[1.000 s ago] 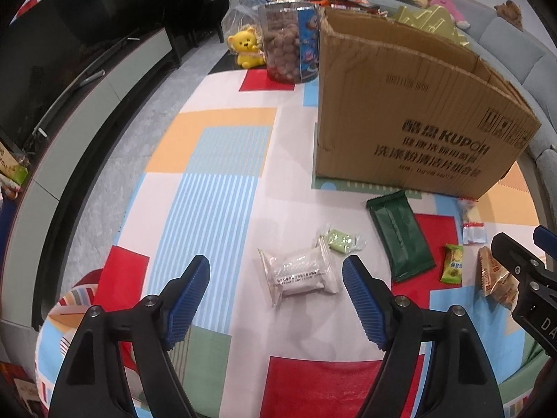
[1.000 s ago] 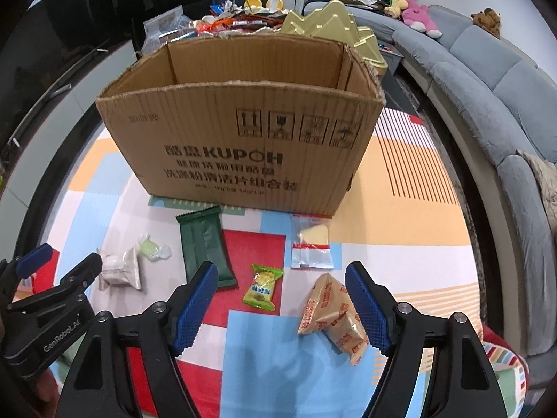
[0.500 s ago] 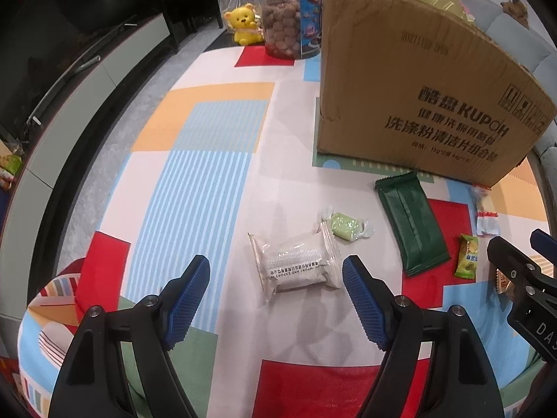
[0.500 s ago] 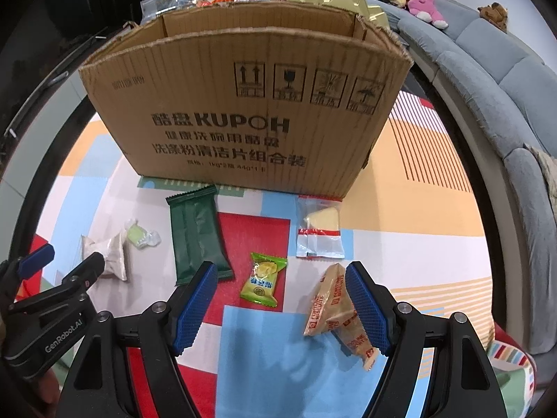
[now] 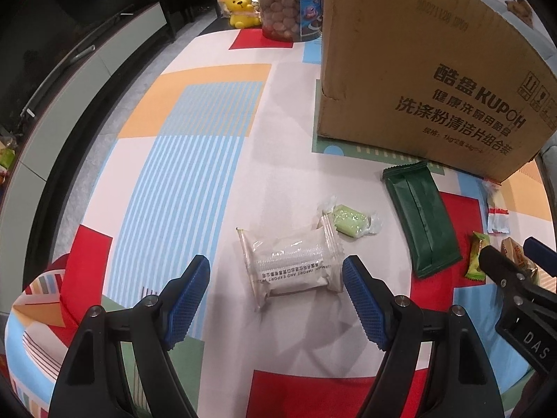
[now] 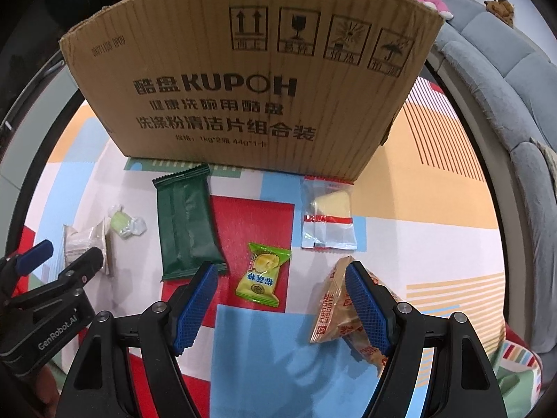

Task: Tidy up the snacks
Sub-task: 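Lower the left tool toward the white biscuit packet while the right tool approaches the lemon candy, then close the left tool on the white biscuit packet while the right tool grasps the lemon candy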

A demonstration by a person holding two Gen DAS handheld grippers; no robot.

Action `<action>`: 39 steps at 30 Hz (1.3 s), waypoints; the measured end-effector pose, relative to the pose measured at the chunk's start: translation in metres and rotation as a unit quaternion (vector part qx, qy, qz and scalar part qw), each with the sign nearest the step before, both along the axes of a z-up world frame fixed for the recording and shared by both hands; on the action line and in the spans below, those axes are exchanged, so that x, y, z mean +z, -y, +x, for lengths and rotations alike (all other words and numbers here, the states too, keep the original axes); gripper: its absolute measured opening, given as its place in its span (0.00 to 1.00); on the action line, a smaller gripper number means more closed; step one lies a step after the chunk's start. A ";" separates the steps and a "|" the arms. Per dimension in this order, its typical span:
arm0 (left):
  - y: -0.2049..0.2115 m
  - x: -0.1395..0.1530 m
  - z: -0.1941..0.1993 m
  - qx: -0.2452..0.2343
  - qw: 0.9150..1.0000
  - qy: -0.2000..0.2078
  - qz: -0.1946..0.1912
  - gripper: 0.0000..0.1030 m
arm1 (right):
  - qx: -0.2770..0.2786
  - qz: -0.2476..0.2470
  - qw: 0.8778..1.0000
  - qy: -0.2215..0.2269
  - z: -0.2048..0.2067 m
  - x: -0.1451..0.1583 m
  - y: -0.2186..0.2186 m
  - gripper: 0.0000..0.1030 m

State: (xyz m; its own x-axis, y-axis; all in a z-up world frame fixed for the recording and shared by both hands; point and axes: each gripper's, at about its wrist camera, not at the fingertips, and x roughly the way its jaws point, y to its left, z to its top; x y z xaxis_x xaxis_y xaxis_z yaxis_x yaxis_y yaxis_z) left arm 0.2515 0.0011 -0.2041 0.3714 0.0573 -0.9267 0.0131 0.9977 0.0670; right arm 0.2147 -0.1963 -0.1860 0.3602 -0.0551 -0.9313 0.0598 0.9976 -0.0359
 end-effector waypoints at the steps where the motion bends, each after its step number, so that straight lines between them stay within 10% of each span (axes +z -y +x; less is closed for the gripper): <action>1: 0.001 -0.001 0.001 -0.001 1.000 -0.001 -0.001 0.76 | 0.000 0.000 1.000 -0.001 0.001 -0.002 0.000 0.74; 14: -0.001 -0.015 0.010 0.008 1.000 -0.012 -0.008 0.74 | 0.000 0.007 1.000 -0.016 0.014 -0.023 -0.004 0.72; 25: 0.001 -0.014 0.008 -0.005 1.000 -0.011 -0.028 0.41 | -0.002 0.026 0.999 -0.024 0.019 -0.036 -0.009 0.42; 39: 0.004 -0.009 0.002 -0.009 1.000 -0.007 -0.021 0.38 | -0.008 0.033 0.999 -0.019 0.010 -0.020 0.006 0.23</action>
State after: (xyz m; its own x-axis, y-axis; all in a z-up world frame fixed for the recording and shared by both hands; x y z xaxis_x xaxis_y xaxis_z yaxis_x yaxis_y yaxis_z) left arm 0.2534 -0.0027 -0.2135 0.3592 0.0124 -0.9332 0.0319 0.9992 0.0255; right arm 0.2248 -0.2020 -0.2057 0.3231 0.0023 -0.9463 0.0747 0.9968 0.0279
